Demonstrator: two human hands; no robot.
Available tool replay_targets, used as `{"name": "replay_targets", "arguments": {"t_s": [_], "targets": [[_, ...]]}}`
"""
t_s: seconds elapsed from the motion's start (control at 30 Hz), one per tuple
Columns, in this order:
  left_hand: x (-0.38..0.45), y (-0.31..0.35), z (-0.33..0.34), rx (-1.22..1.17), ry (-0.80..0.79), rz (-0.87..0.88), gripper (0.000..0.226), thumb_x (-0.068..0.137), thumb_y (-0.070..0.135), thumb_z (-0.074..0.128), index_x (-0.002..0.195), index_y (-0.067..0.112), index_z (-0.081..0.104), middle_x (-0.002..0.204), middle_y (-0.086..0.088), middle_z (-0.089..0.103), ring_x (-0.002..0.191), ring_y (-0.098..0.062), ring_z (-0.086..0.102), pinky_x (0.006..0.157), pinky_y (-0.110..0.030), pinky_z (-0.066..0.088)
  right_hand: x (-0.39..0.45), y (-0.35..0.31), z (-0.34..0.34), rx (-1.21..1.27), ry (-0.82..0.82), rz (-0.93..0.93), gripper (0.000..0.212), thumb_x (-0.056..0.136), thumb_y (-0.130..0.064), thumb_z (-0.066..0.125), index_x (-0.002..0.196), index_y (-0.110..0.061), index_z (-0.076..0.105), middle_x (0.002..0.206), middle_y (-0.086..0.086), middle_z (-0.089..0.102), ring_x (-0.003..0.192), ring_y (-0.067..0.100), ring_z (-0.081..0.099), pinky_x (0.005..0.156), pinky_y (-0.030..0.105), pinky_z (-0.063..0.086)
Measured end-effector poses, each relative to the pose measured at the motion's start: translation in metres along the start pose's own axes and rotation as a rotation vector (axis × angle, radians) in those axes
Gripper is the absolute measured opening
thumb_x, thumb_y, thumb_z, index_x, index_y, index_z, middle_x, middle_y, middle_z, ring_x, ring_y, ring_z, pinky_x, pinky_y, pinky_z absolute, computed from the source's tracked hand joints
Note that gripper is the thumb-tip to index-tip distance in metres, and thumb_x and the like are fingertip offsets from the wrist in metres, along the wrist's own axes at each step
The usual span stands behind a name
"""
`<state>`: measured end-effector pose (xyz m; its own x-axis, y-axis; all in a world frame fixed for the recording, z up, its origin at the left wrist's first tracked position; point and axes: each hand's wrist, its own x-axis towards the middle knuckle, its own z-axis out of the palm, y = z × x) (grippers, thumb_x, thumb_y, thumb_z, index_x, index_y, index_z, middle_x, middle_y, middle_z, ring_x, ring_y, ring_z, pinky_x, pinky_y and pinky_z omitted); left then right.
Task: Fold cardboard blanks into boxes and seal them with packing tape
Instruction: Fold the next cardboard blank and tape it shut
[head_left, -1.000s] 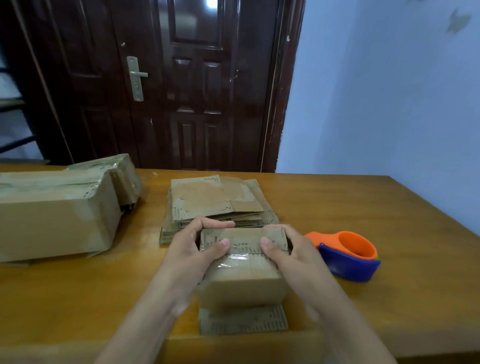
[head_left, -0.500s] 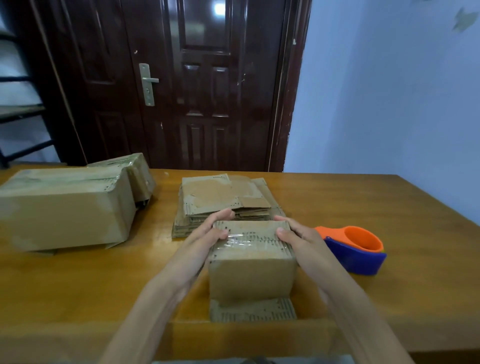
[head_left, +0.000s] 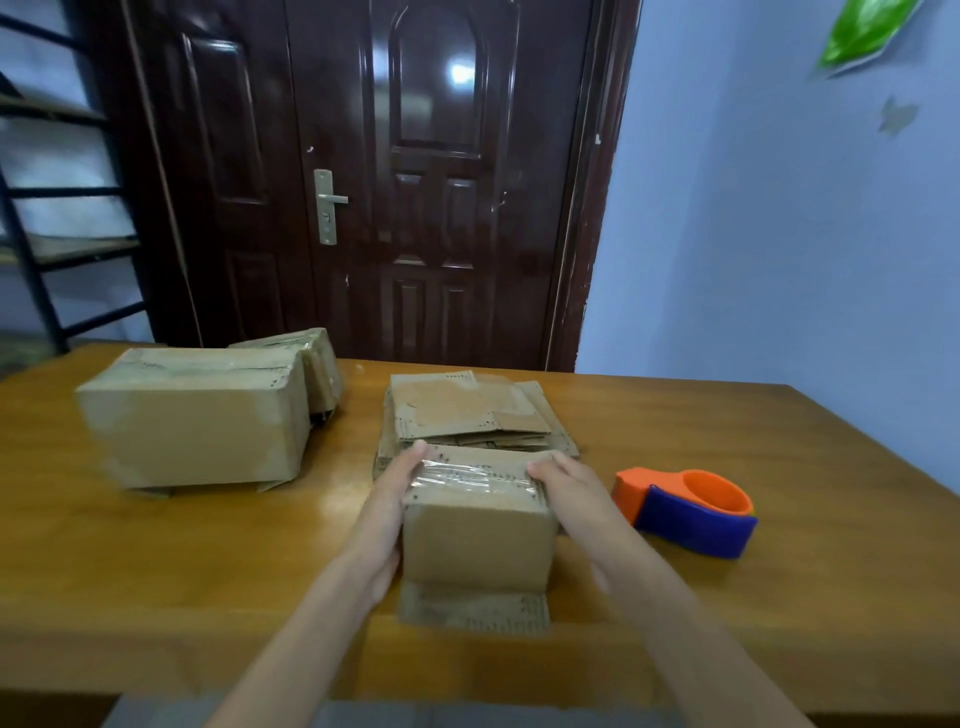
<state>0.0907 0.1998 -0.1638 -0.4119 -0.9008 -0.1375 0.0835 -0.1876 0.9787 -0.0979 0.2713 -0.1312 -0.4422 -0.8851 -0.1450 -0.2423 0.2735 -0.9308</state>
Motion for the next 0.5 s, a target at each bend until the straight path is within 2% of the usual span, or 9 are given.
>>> {"name": "replay_targets", "arguments": {"t_s": [0.03,0.1,0.17,0.23,0.33,0.43,0.5], "targets": [[0.003,0.001,-0.011,0.014,0.066,0.037,0.059,0.09,0.07,0.062,0.13,0.027,0.065,0.123,0.0,0.076,0.11,-0.019,0.072,0.095,-0.038,0.052,0.002,-0.001,0.011,0.011,0.0,-0.013,0.028,0.106,-0.035,0.049,0.109,-0.014,0.067,0.114,0.015,0.069,0.097,0.022,0.063,0.088,0.039,0.049],[0.007,0.005,-0.035,0.106,0.211,0.108,0.05,0.094,0.061,0.063,0.121,0.018,0.067,0.114,-0.002,0.076,0.103,-0.017,0.07,0.083,-0.031,0.05,0.006,-0.006,0.037,0.033,-0.018,-0.031,0.03,0.104,-0.037,0.049,0.108,-0.012,0.065,0.114,0.015,0.069,0.098,0.025,0.064,0.087,0.042,0.049],[0.002,0.009,-0.063,0.141,0.371,0.184,0.039,0.099,0.053,0.061,0.11,0.017,0.068,0.106,-0.001,0.075,0.101,-0.017,0.068,0.076,-0.029,0.048,0.01,-0.014,0.067,0.057,-0.051,-0.036,0.028,0.1,-0.04,0.051,0.103,-0.017,0.066,0.111,0.012,0.071,0.106,0.03,0.066,0.097,0.051,0.052],[-0.004,0.009,-0.096,0.152,0.476,0.222,0.039,0.103,0.053,0.057,0.103,0.017,0.07,0.102,-0.001,0.075,0.101,-0.019,0.068,0.079,-0.034,0.049,0.013,-0.023,0.102,0.106,-0.093,-0.034,0.024,0.097,-0.041,0.052,0.1,-0.022,0.067,0.109,0.008,0.071,0.107,0.029,0.066,0.102,0.056,0.053],[-0.01,0.007,-0.148,0.105,0.635,0.199,0.048,0.109,0.05,0.044,0.093,0.018,0.076,0.096,-0.003,0.078,0.101,-0.026,0.07,0.089,-0.044,0.054,0.012,-0.04,0.151,0.114,-0.143,-0.057,0.022,0.102,-0.04,0.046,0.104,-0.025,0.062,0.111,0.001,0.065,0.105,0.02,0.061,0.1,0.05,0.053],[-0.023,-0.005,-0.19,0.105,0.649,0.253,0.053,0.102,0.061,0.041,0.098,0.026,0.081,0.103,0.001,0.08,0.105,-0.022,0.072,0.096,-0.047,0.055,0.014,-0.054,0.19,0.109,-0.178,-0.053,0.024,0.103,-0.039,0.044,0.103,-0.019,0.057,0.111,0.009,0.062,0.104,0.025,0.058,0.087,0.042,0.048],[-0.024,-0.017,-0.213,0.163,0.579,0.288,0.046,0.104,0.061,0.04,0.106,0.033,0.077,0.115,0.005,0.077,0.11,-0.014,0.069,0.096,-0.041,0.054,0.017,-0.061,0.212,0.103,-0.174,-0.081,0.025,0.103,-0.038,0.043,0.103,-0.017,0.057,0.11,0.01,0.062,0.104,0.027,0.058,0.085,0.042,0.047]]}}
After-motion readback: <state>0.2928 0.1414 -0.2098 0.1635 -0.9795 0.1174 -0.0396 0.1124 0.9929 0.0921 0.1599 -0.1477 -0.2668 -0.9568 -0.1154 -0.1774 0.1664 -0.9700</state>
